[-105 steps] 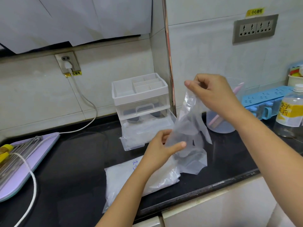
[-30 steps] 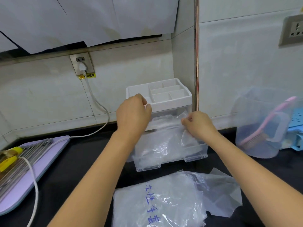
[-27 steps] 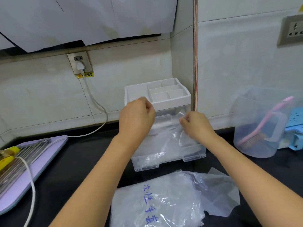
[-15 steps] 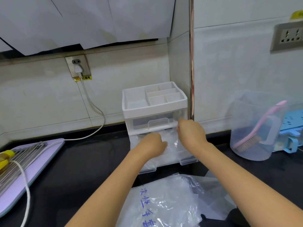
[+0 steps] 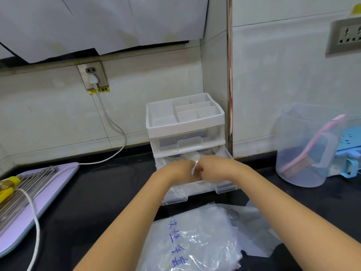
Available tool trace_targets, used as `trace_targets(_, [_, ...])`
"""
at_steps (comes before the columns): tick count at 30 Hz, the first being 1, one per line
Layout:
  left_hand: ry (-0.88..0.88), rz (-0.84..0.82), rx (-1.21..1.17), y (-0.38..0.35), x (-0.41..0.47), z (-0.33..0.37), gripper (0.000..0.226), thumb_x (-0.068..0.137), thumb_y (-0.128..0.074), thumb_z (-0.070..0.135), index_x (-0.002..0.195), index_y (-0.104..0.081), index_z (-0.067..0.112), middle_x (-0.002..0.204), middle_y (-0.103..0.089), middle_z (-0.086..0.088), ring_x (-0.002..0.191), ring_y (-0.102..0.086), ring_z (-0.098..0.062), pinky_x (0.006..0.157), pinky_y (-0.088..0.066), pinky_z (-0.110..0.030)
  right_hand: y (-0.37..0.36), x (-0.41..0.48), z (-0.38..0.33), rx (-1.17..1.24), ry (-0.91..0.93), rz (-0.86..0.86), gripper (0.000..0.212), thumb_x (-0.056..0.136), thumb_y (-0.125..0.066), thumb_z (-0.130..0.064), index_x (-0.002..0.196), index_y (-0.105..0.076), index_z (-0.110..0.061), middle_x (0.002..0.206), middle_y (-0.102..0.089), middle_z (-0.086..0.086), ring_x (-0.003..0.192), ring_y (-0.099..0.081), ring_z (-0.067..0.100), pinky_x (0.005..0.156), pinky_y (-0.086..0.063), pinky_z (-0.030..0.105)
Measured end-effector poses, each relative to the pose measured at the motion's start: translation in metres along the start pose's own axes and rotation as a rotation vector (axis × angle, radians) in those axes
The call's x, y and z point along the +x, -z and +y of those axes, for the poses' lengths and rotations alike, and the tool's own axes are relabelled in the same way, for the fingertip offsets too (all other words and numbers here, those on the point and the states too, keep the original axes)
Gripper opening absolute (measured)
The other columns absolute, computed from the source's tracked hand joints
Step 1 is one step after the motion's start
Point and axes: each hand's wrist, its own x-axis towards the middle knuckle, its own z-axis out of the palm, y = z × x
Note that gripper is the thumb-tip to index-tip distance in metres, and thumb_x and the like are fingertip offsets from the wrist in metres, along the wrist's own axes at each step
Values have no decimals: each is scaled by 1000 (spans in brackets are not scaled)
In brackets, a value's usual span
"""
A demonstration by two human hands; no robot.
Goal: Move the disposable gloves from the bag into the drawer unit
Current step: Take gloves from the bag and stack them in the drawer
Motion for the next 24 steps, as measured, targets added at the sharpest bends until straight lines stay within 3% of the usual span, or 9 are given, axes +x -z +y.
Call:
trace_targets(3, [16, -51, 26, 0, 0, -4, 47, 95, -50, 30, 139, -39, 21, 139, -41, -7, 120, -48, -27, 100, -42, -39, 4, -3, 3, -35, 36, -137, 45, 99, -40, -19, 144, -41, -21, 144, -45, 3, 125, -46, 22, 100, -37, 30])
trace_targets(6, [71, -55, 101, 4, -1, -6, 50, 96, -48, 26, 143, -33, 13, 144, -37, -11, 127, -42, -30, 100, -40, -37, 6, 8, 8, -95, -22, -192, 56, 99, -39, -18, 152, -21, -22, 155, -28, 3, 138, -32, 26, 106, -31, 34])
trace_targets(11, [150, 4, 170, 13, -4, -4, 43, 90, -59, 14, 132, -49, 9, 115, -57, -9, 92, -51, -23, 75, -43, -27, 0, 40, 11, -305, -224, -133, 60, 97, -43, -22, 152, -19, -25, 158, -8, 12, 142, -12, 39, 112, -23, 50])
trace_targets(14, [167, -28, 207, 16, -6, -3, 39, 90, -52, 7, 130, -52, 8, 101, -51, -5, 85, -48, -22, 70, -40, -27, 1, 43, 5, -319, -261, -122, 59, 99, -39, -38, 152, -19, -25, 157, -12, 12, 141, -19, 37, 110, -28, 46])
trace_targets(17, [169, -68, 221, 16, -8, -2, 43, 92, -51, 12, 135, -46, 11, 106, -52, -5, 88, -48, -21, 70, -40, -27, 1, 41, 0, -325, -267, -101, 66, 96, -37, -53, 152, -18, -24, 157, -17, 12, 139, -25, 37, 109, -31, 44])
trace_targets(21, [176, -76, 180, 16, -8, -2, 48, 93, -51, 16, 140, -41, 12, 125, -55, -8, 95, -49, -22, 77, -41, -29, 7, 28, 2, -214, -220, -61, 63, 94, -47, -50, 147, -34, -17, 149, -37, 8, 131, -41, 31, 103, -38, 40])
trace_targets(24, [167, -39, 127, 14, -8, -3, 56, 93, -55, 23, 144, -36, 14, 131, -53, -7, 106, -53, -25, 87, -45, -31, 19, 0, 7, -49, -87, 86, 56, 94, -51, -46, 141, -45, -16, 143, -46, 2, 127, -46, 23, 101, -39, 34])
